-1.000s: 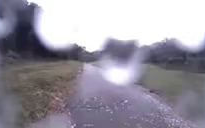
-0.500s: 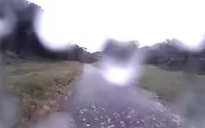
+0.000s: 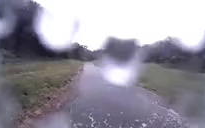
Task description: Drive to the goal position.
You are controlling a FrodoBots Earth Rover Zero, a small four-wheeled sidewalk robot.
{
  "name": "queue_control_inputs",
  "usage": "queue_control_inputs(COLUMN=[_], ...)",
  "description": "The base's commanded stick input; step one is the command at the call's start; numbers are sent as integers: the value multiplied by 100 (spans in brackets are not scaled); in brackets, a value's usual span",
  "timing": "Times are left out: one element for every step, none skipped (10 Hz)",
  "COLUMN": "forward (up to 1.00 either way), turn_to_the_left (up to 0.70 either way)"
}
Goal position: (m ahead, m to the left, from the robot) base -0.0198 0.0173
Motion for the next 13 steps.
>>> queue_control_inputs(forward=[70,70,70,70,70,70,70,70,70,70,70,70,70], turn_to_the_left=[0,0,0,0,0,0,0,0,0,0,0,0,0])
